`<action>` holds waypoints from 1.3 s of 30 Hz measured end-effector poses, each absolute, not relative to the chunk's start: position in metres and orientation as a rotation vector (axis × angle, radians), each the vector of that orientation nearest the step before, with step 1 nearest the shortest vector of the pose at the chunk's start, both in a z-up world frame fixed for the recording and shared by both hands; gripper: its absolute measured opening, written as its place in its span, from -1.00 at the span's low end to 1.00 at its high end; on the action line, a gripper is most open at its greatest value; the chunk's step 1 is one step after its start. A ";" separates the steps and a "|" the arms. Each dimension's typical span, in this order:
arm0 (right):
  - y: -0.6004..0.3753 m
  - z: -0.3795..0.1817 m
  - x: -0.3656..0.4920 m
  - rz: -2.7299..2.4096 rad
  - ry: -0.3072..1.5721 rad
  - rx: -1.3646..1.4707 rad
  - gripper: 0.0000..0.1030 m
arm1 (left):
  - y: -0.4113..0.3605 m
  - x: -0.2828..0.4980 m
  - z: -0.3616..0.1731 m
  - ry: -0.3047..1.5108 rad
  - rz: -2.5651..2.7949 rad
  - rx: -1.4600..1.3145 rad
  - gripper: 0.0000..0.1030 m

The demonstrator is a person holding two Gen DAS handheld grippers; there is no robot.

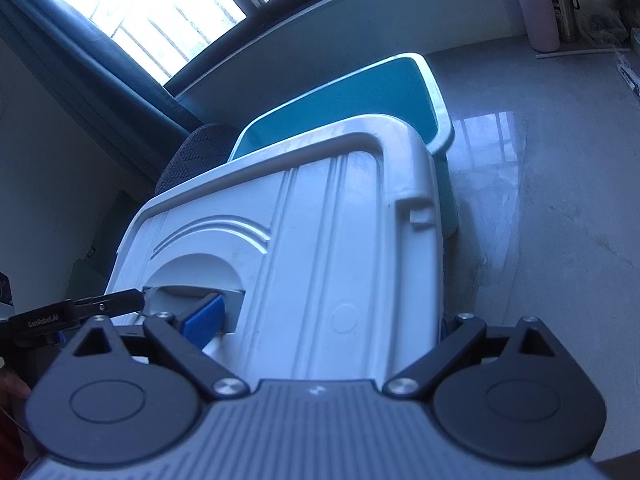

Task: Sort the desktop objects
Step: 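Lift the white lid with both grippers and carry it over the teal bin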

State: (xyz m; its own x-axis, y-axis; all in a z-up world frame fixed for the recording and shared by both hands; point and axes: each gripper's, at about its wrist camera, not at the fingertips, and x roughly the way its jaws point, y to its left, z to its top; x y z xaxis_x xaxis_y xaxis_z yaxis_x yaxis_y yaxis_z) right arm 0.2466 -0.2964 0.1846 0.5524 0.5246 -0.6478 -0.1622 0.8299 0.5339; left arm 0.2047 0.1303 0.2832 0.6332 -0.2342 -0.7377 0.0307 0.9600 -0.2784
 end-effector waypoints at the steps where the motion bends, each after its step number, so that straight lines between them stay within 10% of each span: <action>1: -0.296 0.186 0.253 0.423 0.901 0.441 0.88 | 0.131 0.211 0.284 0.873 -0.152 -0.253 1.00; 39: -0.303 0.180 0.487 0.459 0.957 0.394 0.88 | 0.116 0.455 0.275 0.901 -0.095 -0.319 1.00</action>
